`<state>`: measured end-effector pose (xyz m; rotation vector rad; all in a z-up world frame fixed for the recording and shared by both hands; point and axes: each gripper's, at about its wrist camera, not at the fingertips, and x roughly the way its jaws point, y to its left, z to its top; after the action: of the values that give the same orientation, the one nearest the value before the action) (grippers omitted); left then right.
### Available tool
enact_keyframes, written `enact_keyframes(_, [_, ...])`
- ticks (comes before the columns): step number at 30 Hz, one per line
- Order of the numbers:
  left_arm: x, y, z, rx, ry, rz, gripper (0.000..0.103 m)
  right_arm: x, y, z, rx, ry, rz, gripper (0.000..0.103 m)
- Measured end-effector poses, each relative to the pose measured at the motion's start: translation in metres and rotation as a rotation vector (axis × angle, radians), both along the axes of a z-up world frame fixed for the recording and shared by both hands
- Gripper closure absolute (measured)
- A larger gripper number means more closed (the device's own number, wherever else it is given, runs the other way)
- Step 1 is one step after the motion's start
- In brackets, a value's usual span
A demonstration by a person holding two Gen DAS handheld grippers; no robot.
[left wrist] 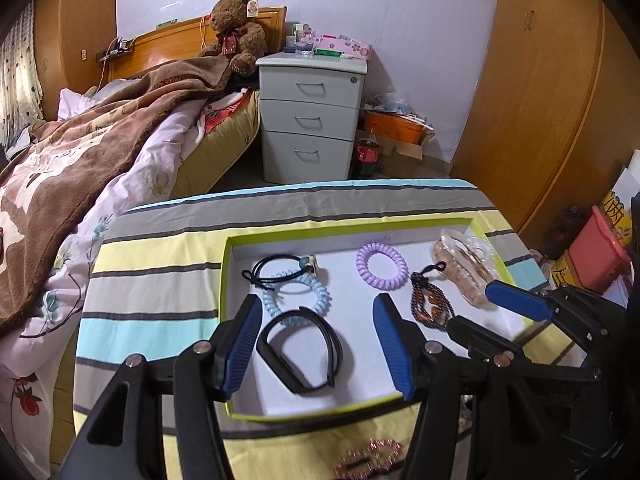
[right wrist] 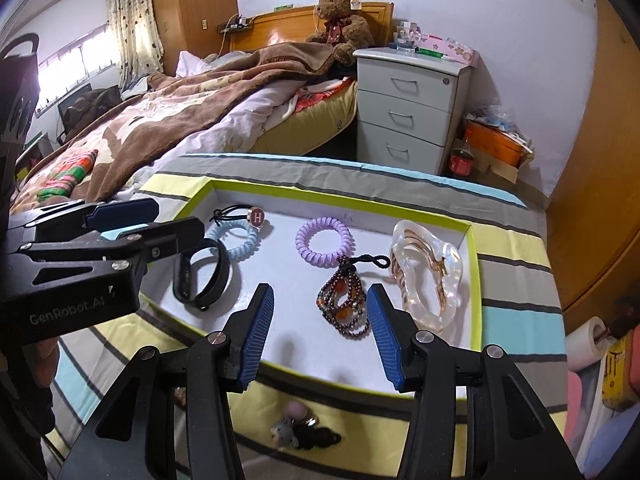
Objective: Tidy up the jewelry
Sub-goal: 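Move both open grippers out of the tray toward the remaining hair accessories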
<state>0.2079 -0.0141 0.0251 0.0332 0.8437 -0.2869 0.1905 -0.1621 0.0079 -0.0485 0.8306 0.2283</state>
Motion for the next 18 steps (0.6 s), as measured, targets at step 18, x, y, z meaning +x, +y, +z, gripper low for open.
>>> enact_keyframes(18, [-0.067, 0.019, 0.013, -0.040, -0.053, 0.031, 0.039, -0.055, -0.015, 0.010, 0.027, -0.042, -0.039, 0.054])
